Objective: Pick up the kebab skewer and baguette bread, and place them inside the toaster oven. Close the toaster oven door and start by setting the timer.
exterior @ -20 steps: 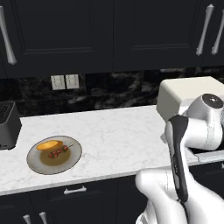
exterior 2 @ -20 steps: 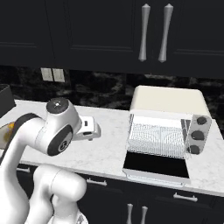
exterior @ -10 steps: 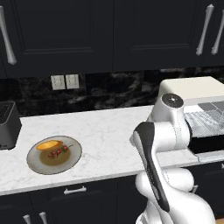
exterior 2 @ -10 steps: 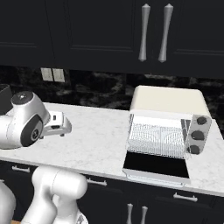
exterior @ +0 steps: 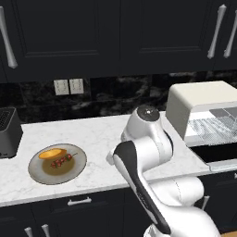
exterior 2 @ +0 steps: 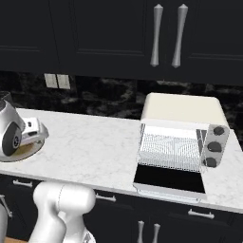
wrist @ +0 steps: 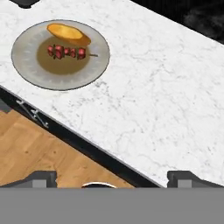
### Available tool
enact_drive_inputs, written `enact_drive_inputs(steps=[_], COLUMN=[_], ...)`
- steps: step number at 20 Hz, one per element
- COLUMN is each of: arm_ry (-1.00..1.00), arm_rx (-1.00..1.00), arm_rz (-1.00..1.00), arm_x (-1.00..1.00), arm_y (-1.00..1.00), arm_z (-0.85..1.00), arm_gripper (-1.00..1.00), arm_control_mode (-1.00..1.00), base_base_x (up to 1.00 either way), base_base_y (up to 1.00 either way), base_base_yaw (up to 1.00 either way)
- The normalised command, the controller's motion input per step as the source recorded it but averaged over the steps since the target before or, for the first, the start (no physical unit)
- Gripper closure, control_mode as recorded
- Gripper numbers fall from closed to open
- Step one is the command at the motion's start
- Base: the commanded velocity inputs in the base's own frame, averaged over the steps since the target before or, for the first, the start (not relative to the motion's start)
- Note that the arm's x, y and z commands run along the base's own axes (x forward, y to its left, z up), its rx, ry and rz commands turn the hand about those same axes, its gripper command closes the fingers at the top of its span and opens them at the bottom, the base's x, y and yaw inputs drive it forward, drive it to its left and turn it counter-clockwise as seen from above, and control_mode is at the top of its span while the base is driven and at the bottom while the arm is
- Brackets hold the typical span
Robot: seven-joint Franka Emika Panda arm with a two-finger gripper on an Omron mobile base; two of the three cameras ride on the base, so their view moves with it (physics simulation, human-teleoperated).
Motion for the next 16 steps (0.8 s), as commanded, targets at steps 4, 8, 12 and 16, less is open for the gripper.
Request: enact_drive_inputs(steps=[4,8,12,16], arm_ry=[0.04,0.01,0.09,0.24], arm_rx=[-0.07,-0.17,-0.26,-0.24], arm_rz=[0.36,0.27,0.07,0.09], arm_x=[0.20,0.29,0.84,0.99], arm_y=[1.00,1.00,1.00,0.66], arm_z=[0.00,-0.21,-0.34,-0.41], arm_gripper=[-1.00,-1.00,-1.00,-1.00], arm_control_mode=[-1.00,-1.00,-1.00,-1.00], base_base_x=[0.00,0.00,0.00,0.00], base_base_y=[0.00,0.00,0.00,0.00], base_base_yaw=[0.00,0.00,0.00,0.00])
